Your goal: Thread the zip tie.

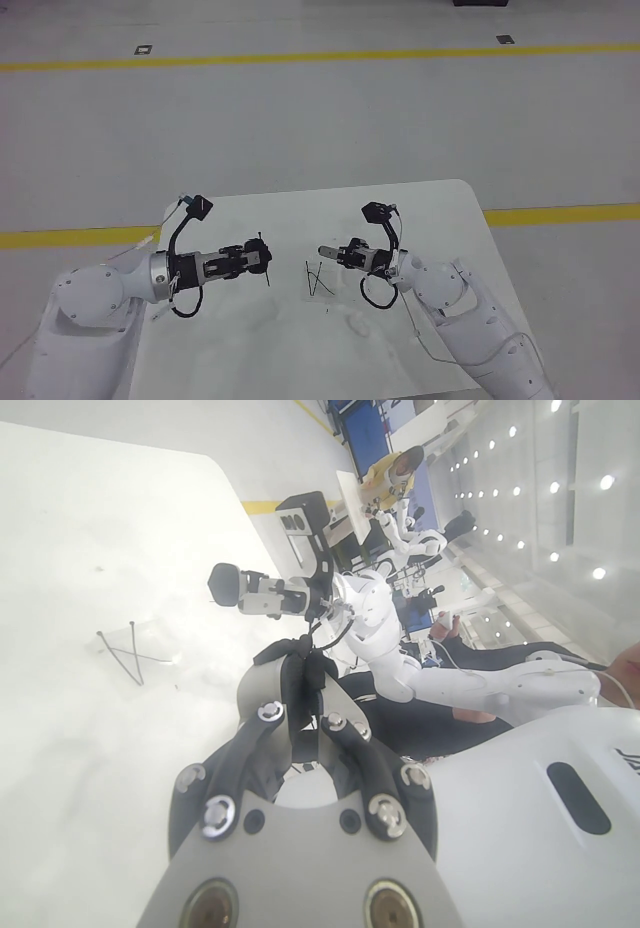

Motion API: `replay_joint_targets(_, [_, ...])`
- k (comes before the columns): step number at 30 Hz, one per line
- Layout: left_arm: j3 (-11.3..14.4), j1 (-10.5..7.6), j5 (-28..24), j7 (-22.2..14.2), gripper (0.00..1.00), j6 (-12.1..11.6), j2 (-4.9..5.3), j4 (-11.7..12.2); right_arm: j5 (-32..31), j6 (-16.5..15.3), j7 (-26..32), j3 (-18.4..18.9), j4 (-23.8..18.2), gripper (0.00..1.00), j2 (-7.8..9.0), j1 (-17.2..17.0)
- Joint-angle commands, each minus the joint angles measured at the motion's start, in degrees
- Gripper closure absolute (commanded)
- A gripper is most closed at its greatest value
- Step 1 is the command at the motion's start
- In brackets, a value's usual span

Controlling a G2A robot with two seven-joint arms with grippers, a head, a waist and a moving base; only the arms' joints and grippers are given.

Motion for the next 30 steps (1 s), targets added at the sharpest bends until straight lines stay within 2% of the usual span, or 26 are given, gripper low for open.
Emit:
replay_joint_targets(1, [-0.12, 0.75, -0.23, -0.22, 1.00, -1.14, 0.23, 1.28, 0.00, 0.00, 0.00, 0.00, 0.00, 0.00, 0.00, 0.00])
replay_joint_targets(3, [0.13, 1.26, 0.01, -0.16, 1.00, -2.75, 0.45, 2.80, 0.00, 0.00, 0.00, 0.00, 0.00, 0.00, 0.00, 0.00])
replay_joint_targets(8, [1.47, 1.76, -1.05, 1.63, 1.00, -4.83, 0.71, 5.76, 0.00, 0.00, 0.00, 0.00, 0.00, 0.00, 0.00, 0.00])
replay_joint_targets(11, [1.50, 1.73, -0.86, 1.69, 1.00, -4.93, 0.74, 5.88, -0.47, -0.19, 0.15, -0.22, -0.13, 0.00, 0.01, -0.01])
replay_joint_targets(13, [1.50, 1.73, -0.86, 1.69, 1.00, -4.93, 0.74, 5.88, -3.91, -0.30, 2.65, -2.38, -0.89, 0.00, 0.03, 0.64])
replay_joint_targets(15, [1.50, 1.73, -0.86, 1.69, 1.00, -4.93, 0.74, 5.88, -5.04, 2.66, 5.38, -3.95, -0.66, 0.00, -0.13, 2.07])
replay_joint_targets(20, [1.50, 1.73, -0.86, 1.69, 1.00, -4.93, 0.74, 5.88, -7.30, 15.09, 13.67, -9.69, 1.58, 0.00, -1.21, 7.96])
replay_joint_targets(22, [1.50, 1.73, -0.86, 1.69, 1.00, -4.93, 0.74, 5.88, -6.97, 18.05, 14.83, -11.37, 2.65, 0.00, -1.73, 9.97])
replay_joint_targets(26, [1.50, 1.73, -0.86, 1.69, 1.00, -4.93, 0.74, 5.88, -6.79, 18.05, 15.27, -12.47, 7.05, 0.00, -2.86, 12.37])
replay_joint_targets(30, [1.50, 1.73, -0.86, 1.69, 1.00, -4.93, 0.74, 5.88, -7.90, 18.05, 15.85, -12.98, 8.51, 0.00, -3.51, 13.27])
